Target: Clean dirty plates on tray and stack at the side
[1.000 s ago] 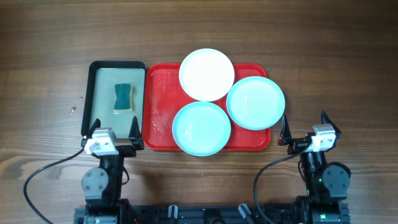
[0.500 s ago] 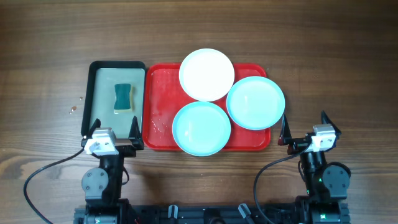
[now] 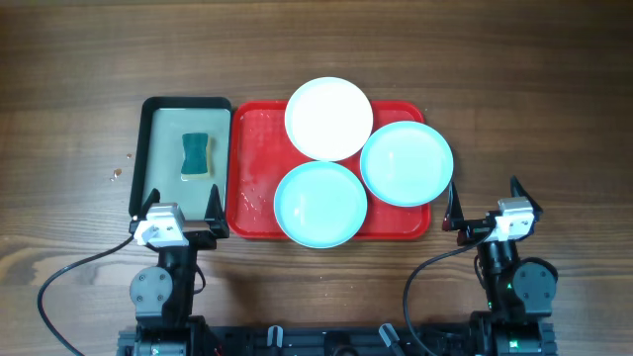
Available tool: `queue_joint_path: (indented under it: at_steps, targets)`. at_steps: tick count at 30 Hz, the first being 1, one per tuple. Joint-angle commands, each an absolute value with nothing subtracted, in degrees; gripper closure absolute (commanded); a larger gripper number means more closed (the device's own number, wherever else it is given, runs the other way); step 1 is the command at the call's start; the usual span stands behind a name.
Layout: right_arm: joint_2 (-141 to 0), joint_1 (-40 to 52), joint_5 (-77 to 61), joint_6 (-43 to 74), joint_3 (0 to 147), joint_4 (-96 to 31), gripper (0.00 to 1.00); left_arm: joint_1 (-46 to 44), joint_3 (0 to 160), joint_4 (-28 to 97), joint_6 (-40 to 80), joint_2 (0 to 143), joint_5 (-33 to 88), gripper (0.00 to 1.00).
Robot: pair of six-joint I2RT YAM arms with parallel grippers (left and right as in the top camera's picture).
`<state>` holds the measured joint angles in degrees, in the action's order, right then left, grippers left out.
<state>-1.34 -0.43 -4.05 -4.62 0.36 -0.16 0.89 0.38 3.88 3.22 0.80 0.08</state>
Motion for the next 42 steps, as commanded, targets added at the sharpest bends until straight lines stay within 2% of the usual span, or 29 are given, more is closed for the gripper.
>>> queue_joint_path:
  at_steps: [1,25,31,36,42]
  targets:
    - [-1.7,-0.3,-4.3,-4.9,0.3,0.1,0.0,1.4,0.3,4.4,2.1,0.5,1.2,0.0]
    - [-1.7,-0.3,-4.3,-4.9,0.3,0.1,0.0,1.4,0.3,4.1,2.2,0.5,1.3,0.0]
    - [-1.7,-0.3,-4.3,-4.9,0.3,0.1,0.0,1.4,2.2,6.0,11.2,0.6,2.7,0.0]
    - [-1.7,-0.3,-4.3,-4.9,0.3,0.1,0.0,1.4,14.9,14.9,11.6,8.8,4.5,0.0]
    - [-1.9,-0.3,-4.7,-4.1,0.3,0.2,0.0,1.4,44.5,31.8,10.7,36.4,11.5,0.0]
